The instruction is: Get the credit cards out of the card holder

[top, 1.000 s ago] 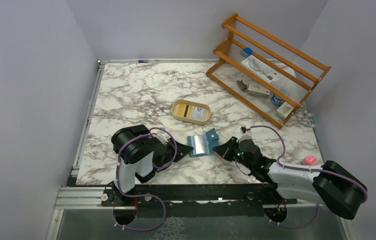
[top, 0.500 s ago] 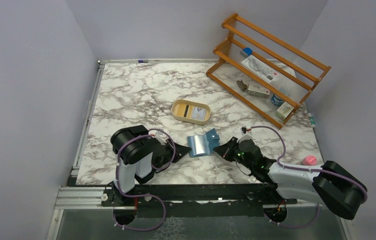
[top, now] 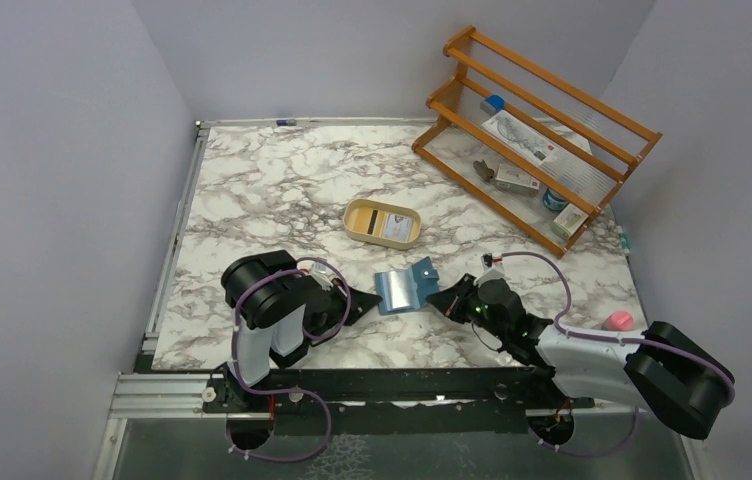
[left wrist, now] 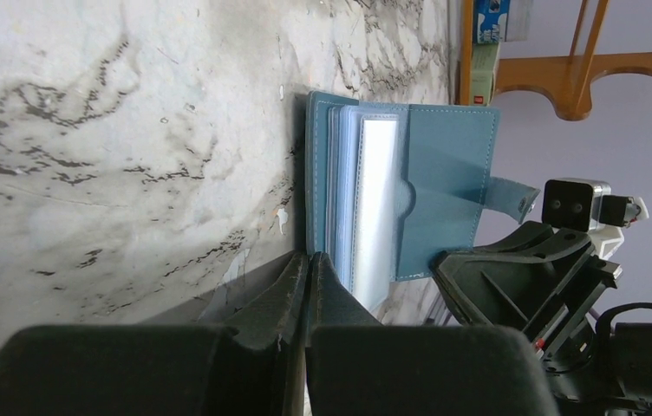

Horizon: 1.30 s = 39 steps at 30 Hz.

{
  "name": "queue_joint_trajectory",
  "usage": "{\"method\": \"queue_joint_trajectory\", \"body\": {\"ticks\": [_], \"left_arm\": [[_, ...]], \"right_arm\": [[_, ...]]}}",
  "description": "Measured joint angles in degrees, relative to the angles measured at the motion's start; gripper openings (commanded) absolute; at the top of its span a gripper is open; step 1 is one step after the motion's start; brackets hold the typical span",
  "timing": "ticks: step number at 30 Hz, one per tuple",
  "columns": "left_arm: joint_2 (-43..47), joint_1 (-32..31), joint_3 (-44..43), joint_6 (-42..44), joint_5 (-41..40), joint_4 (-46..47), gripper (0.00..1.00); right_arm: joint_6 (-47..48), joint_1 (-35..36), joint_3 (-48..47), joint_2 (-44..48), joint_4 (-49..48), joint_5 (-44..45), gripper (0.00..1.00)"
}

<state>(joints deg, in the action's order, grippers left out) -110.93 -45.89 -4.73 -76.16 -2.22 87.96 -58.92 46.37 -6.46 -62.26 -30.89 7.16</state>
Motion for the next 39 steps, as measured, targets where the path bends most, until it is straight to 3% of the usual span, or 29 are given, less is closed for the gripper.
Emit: {"method": "queue_joint_trajectory", "body": {"ticks": [6,8,16,20,24,32,39], "left_arm": [[2.1,0.0,-0.04,2.12,0.09,-0.2,0.0],[3.76,0.0,-0.39,3.08,0.33,-0.2,0.0],[12.94,0.0,-2.14,7.56,0.72,-2.16,0.0],[22.91,-0.66,-4.31,11.32,0.35,-11.5,0.0],[30.23,-1.6,-7.69,15.74,-0.94,-23.17,0.0],[32.3,-1.81,-8.94,20.0,-2.21,-37.73,0.0],[33.59,-1.86,-10.47,22.14,-3.08,-44.48,0.0]], "right_arm": [[1.11,0.0,-0.02,0.79,0.87,0.0,0.02],[2.16,0.0,-0.33,1.53,1.9,0.0,0.17],[5.46,-0.11,-2.45,2.78,6.64,-0.07,0.5],[6.03,-0.26,-2.45,2.62,7.43,-0.31,0.75],[6.8,-0.33,-2.51,0.72,7.43,-1.09,0.88],[10.16,-0.33,-6.01,-0.81,10.32,-2.16,0.96],[15.63,-0.35,-11.19,5.46,18.8,-1.03,1.0]]}}
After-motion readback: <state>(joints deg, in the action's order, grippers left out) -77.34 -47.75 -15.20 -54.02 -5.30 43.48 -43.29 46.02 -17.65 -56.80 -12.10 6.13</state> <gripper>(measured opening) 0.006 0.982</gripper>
